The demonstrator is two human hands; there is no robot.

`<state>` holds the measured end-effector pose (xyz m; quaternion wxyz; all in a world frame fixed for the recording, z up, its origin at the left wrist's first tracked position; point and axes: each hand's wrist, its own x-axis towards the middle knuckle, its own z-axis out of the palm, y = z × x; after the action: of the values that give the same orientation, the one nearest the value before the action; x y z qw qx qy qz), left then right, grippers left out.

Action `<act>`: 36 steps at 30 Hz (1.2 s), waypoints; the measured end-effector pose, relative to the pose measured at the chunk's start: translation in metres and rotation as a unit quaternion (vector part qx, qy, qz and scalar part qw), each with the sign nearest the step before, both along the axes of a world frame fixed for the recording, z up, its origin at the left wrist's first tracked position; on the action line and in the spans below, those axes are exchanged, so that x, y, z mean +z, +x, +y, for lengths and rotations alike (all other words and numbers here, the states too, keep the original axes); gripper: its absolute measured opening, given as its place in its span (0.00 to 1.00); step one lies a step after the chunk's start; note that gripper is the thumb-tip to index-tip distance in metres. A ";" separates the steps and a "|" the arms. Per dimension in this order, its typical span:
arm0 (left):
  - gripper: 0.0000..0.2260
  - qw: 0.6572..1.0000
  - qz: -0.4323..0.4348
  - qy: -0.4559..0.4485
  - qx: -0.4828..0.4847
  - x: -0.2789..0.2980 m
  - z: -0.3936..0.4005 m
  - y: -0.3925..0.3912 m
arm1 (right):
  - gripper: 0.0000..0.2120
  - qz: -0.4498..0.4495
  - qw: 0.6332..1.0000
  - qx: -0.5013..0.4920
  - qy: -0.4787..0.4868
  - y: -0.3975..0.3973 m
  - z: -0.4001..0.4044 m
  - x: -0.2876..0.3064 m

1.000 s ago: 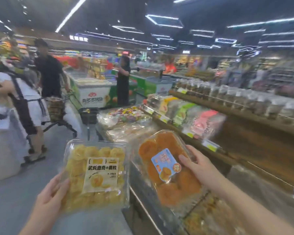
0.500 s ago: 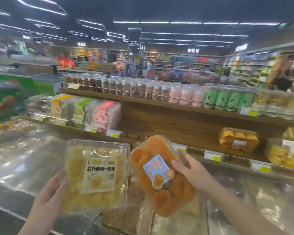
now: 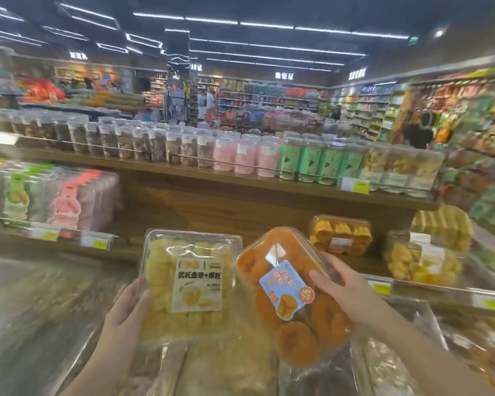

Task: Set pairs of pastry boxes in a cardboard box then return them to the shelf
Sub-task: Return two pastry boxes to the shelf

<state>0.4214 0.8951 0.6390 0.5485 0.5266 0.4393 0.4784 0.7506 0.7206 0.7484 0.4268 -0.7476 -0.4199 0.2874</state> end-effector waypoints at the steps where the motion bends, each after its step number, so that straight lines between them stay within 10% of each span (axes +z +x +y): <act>1: 0.14 1.000 -0.011 -0.005 -0.011 -0.002 0.007 0.013 | 0.45 -0.001 1.000 -0.005 -0.006 0.011 0.002 0.000; 12: 0.13 0.989 -0.049 -0.056 -0.124 0.001 0.128 0.142 | 0.51 0.007 0.998 -0.062 -0.006 0.095 0.048 0.001; 16: 0.13 0.984 -0.068 -0.070 -0.148 0.003 0.174 0.188 | 0.26 -0.016 0.998 -0.068 -0.010 0.118 0.075 0.011; 23: 0.15 0.980 -0.047 -0.040 -0.187 0.006 0.226 0.252 | 0.15 -0.042 0.995 -0.079 -0.039 0.171 0.119 0.014; 36: 0.23 0.969 -0.012 -0.073 -0.236 -0.070 0.286 0.322 | 0.43 0.024 0.994 -0.071 -0.078 0.247 0.181 -0.032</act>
<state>0.7433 1.1812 0.5688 0.6880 0.5682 0.3296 0.3085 0.9979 0.9013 0.7167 0.3966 -0.7994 -0.3314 0.3063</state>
